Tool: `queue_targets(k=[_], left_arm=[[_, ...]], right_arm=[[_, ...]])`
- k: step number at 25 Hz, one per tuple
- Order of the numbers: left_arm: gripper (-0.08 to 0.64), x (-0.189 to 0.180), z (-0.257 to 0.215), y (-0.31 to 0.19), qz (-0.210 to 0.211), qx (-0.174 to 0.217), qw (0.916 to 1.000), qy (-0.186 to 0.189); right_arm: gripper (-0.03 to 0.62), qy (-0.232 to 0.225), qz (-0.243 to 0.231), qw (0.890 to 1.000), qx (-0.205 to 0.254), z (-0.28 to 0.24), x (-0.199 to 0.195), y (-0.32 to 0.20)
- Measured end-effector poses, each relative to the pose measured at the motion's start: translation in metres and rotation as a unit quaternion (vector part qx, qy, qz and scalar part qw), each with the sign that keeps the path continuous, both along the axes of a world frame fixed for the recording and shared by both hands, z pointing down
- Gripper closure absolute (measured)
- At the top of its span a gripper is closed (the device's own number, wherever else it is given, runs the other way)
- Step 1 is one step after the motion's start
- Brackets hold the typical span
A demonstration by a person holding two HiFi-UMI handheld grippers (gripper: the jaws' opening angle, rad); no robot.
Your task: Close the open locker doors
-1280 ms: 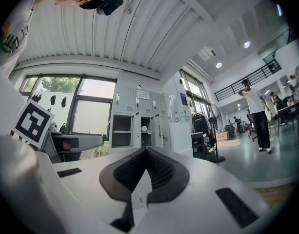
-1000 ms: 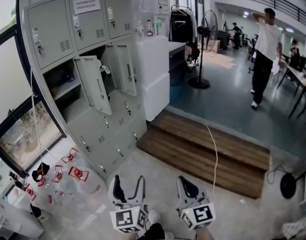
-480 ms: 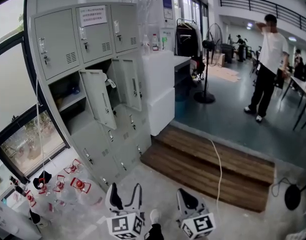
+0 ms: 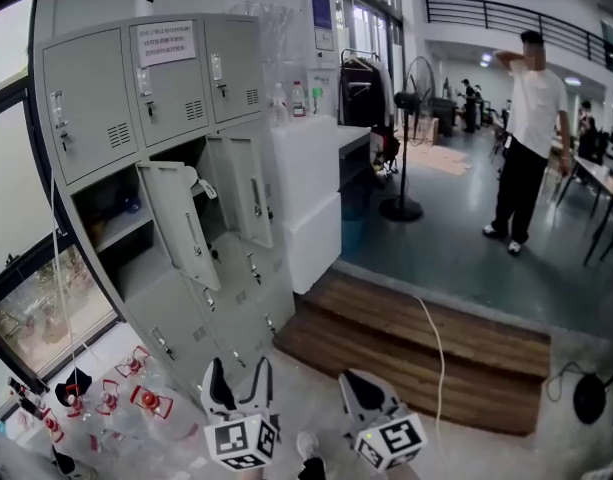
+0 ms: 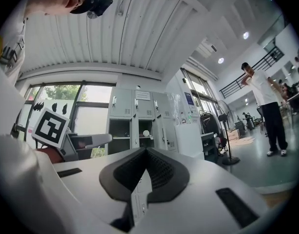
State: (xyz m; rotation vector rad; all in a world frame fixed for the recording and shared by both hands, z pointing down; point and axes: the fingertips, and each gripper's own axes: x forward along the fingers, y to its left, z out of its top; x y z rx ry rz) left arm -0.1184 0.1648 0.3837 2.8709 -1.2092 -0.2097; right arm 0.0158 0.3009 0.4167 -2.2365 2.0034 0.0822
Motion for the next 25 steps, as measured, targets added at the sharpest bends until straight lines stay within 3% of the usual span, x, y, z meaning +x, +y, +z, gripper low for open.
queue_targets(k=[6,13,19,25], left_arm=[[0.212,0.044,-0.015,-0.078,-0.004,-0.002,1.0,-0.003],[0.212,0.088,-0.033,-0.185,-0.024,-0.001,0.9997,0.005],[0.212,0.092,-0.044,-0.262,-0.069,-0.002,0.9974,0.021],[0.212,0.07,-0.033,-0.302,-0.138,-0.012,0.9902,0.011]], right_arm=[[0.588,0.041,-0.023,0.999,0.003,-0.027,0.033,-0.085],[0.588,0.033,-0.058,0.998,-0.01,-0.047,0.073,-0.2],[0.588,0.041,-0.09,0.995,-0.009,-0.055,0.09,-0.287],[0.588,0.054,-0.157,0.986,-0.014,-0.056,0.076,-0.346]])
